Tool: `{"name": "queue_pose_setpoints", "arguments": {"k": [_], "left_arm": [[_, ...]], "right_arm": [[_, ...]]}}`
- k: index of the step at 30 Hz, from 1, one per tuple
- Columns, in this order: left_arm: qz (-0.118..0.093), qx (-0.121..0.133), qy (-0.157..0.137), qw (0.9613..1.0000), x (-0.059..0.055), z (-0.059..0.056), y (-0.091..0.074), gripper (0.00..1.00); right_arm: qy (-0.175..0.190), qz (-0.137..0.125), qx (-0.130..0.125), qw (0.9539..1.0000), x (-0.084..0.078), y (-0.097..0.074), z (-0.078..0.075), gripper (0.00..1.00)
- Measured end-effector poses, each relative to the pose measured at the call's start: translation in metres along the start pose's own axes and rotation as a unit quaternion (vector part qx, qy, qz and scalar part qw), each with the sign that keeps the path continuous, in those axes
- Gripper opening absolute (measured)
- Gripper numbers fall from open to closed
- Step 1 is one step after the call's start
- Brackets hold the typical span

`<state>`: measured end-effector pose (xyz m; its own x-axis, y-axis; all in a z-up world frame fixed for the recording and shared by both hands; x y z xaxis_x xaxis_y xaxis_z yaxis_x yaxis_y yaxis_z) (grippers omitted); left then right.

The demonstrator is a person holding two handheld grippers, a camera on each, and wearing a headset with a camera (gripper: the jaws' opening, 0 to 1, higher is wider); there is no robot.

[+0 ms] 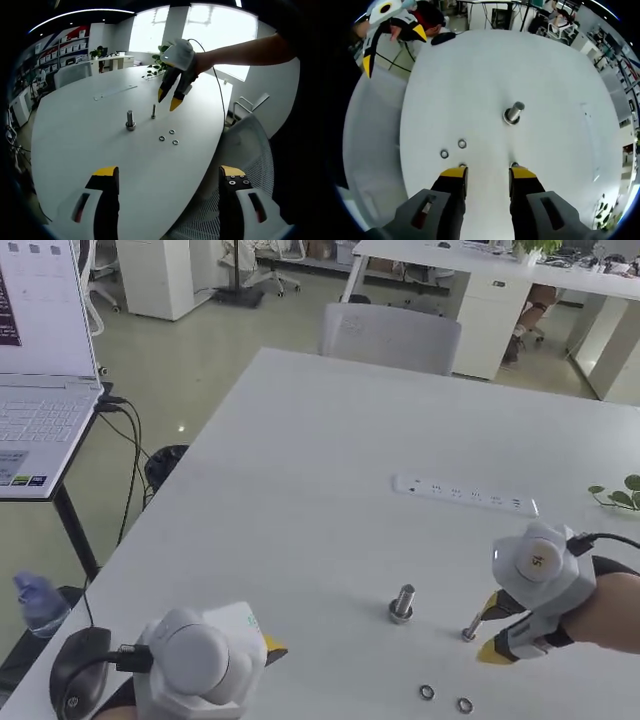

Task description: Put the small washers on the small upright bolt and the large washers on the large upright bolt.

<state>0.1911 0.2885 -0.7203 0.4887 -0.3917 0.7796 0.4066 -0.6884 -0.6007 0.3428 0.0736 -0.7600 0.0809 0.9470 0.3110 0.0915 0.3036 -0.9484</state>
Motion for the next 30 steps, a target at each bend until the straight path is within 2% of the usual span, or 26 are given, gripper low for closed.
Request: {"name": "queue_pose_setpoints", "arguments": {"k": [14,19,23,30], "left_arm": [[0.001,-0.01,0.006,0.9999,-0.002,-0.006,-0.005,0.8],[-0.004,-0.01,0.004,0.9999,-0.001,-0.007,-0.003,0.81],[-0.002,-0.015,0.006,0.9999,-0.001,-0.011,-0.003,0.81],[0.002,-0.015,0.005,0.9999,-0.003,-0.012,-0.003,0.8]], "right_arm": [[0.008,-0.003,0.012,0.9999,-0.013,0.011,0.043,0.34],[0.009,0.0,0.014,0.9999,-0.018,0.019,0.046,0.34],[0.02,-0.017,0.008,0.9996,-0.018,0.026,0.044,0.34],[0.012,-0.006,0.007,0.9999,-0.025,0.038,0.043,0.3]]}}
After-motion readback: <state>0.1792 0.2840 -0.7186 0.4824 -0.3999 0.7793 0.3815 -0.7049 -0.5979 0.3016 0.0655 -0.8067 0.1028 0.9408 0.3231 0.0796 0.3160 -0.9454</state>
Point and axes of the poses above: the centre of the closed fingertips' face, and the gripper's own axes: y roughly forward along the fingers, z roughly to its left, x roughly out of its top, the point moved 4 cm from there along -y, roughly backward along the fingers
